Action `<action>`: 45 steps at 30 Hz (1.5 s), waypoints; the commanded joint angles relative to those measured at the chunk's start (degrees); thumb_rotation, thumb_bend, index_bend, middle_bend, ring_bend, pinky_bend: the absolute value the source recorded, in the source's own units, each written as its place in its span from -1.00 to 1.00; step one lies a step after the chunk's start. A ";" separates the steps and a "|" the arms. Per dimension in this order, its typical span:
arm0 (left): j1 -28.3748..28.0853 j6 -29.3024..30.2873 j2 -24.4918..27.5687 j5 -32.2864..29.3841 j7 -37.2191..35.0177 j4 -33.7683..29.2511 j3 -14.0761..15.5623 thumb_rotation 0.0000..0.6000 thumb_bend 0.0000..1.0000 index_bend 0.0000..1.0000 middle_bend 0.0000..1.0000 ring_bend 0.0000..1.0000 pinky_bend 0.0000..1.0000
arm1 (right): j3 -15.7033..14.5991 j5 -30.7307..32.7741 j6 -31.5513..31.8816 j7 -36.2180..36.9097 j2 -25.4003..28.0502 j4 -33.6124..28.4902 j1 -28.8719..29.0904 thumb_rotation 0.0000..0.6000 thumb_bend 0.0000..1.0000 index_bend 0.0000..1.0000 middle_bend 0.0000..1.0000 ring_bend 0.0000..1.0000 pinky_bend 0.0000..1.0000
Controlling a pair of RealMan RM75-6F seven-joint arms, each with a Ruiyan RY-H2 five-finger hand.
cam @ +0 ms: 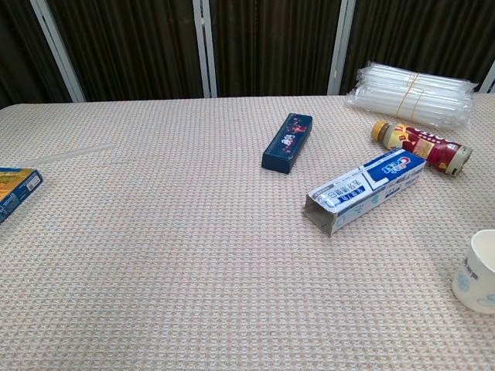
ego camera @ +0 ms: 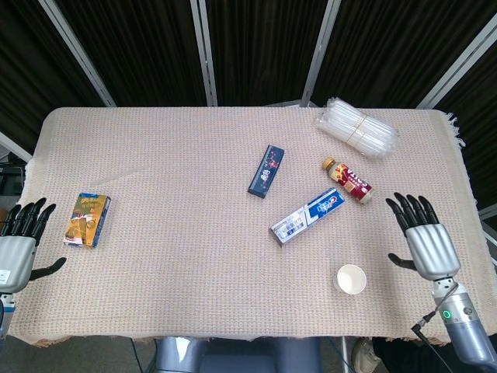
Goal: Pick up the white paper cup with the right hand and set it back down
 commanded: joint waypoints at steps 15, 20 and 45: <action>0.01 0.02 -0.09 -0.18 0.54 -0.13 -0.06 1.00 -0.80 -1.00 -1.00 -1.00 -1.00 | -8.61 -10.56 -8.98 -0.61 10.07 -15.61 -0.18 1.00 -1.00 -0.72 -1.00 -1.00 -1.00; 0.01 0.00 -0.09 -0.22 0.67 -0.21 -0.06 1.00 -0.80 -1.00 -1.00 -1.00 -1.00 | -7.79 -7.96 -10.11 -4.61 5.01 -14.08 0.02 1.00 -1.00 -0.66 -1.00 -1.00 -1.00; -0.02 -0.08 -0.06 -0.24 0.57 -0.16 -0.06 1.00 -0.80 -1.00 -1.00 -1.00 -1.00 | -4.89 5.09 -15.95 -17.56 -4.98 -9.93 4.01 1.00 -0.92 -0.47 -1.00 -1.00 -1.00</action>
